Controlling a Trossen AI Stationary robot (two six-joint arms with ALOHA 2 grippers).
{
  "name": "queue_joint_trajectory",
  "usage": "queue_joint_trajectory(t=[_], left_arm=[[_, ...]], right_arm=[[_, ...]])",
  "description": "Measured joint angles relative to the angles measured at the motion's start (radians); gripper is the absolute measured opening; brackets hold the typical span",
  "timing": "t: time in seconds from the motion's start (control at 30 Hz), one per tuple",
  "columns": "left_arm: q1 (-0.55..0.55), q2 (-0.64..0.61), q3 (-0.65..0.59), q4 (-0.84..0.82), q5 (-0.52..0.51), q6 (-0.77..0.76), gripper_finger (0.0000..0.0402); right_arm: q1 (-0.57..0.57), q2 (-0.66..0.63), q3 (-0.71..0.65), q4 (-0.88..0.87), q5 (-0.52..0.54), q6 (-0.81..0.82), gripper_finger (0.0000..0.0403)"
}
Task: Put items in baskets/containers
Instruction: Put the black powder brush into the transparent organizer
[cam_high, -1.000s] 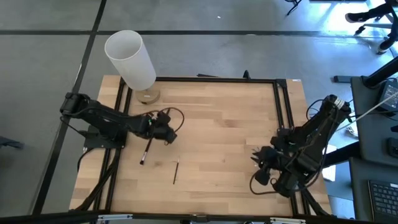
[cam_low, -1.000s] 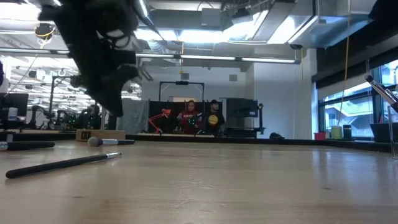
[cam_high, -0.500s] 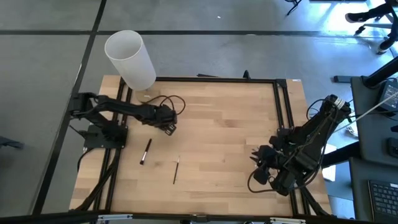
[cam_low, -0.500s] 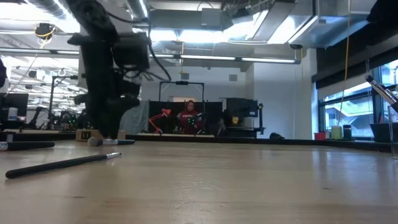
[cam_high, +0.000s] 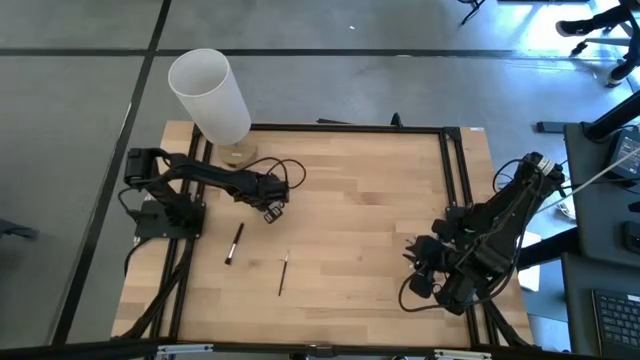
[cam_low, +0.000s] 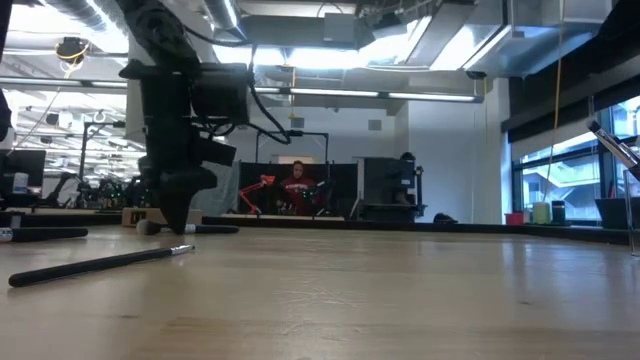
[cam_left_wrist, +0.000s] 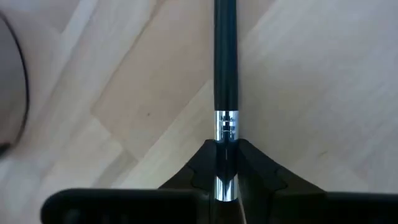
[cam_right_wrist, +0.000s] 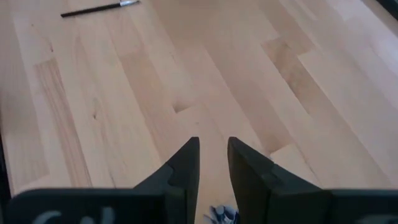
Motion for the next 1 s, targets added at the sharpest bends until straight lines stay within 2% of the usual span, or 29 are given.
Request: queue_joint_trajectory(t=[0.17,0.33,0.5,0.7,0.83,1.0], left_arm=[[-0.030,-0.006,0.067,0.017,-0.031,0.140,0.0043],[-0.094,0.003,0.136,0.059,-0.108,0.312,0.0058],[-0.168,0.002,0.213,0.120,-0.209,0.465,0.0048],[-0.262,0.019,0.304,0.212,-0.370,0.639,0.0048],[-0.328,0.089,0.367,0.327,-0.462,0.847,0.0051],[-0.399,0.261,0.497,0.499,-0.652,1.214,0.0051]], right_arm=[[0.000,0.000,0.000,0.000,-0.010,0.000,0.0084],[0.000,-0.002,0.011,-0.025,-0.034,-0.028,0.0084],[0.000,-0.003,0.089,-0.128,-0.029,-0.028,0.0084],[0.000,-0.004,0.223,-0.237,0.033,-0.051,0.0084],[0.000,-0.004,0.315,-0.304,0.075,-0.087,0.0084],[0.000,-0.004,0.415,-0.382,0.108,-0.107,0.0084]])
